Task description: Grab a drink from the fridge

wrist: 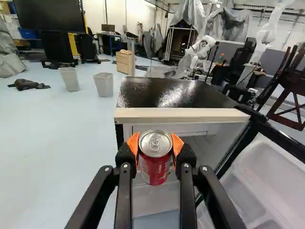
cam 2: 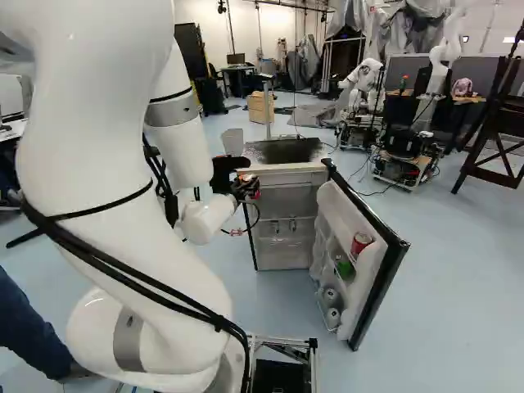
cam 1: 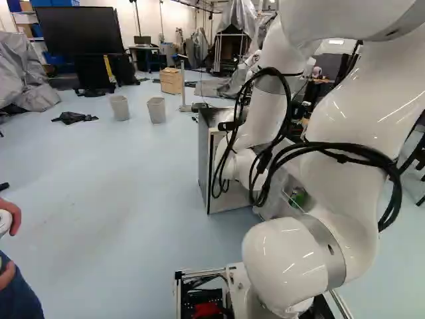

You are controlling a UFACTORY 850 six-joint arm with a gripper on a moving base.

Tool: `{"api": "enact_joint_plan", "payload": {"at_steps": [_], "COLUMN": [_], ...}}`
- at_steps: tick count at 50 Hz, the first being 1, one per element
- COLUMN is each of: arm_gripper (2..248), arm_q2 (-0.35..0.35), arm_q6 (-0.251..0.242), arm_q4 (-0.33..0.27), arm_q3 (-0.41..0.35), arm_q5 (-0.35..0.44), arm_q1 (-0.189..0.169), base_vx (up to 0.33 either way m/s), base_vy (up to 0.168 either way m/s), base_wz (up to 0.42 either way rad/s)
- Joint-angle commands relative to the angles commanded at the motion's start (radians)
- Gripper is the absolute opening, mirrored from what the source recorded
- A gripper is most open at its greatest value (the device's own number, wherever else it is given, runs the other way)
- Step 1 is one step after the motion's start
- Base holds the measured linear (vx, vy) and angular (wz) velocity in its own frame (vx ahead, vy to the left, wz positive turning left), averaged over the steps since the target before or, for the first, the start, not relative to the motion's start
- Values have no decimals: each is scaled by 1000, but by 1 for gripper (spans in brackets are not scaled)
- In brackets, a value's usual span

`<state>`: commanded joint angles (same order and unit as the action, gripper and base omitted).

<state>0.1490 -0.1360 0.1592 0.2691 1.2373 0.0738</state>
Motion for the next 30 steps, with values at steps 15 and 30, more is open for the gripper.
{"api": "enact_joint_plan", "payload": {"at_steps": [15, 30], "arm_gripper": [93, 93], "arm_q2": [-22, -48], "arm_q6": [0, 0], "arm_q4": [-41, -67], "arm_q3": [21, 36], "arm_q5": [-76, -150], "arm_q1": [-25, -54], "base_vx": [0, 0], "base_vy": [0, 0], "base_wz": [0, 0]}}
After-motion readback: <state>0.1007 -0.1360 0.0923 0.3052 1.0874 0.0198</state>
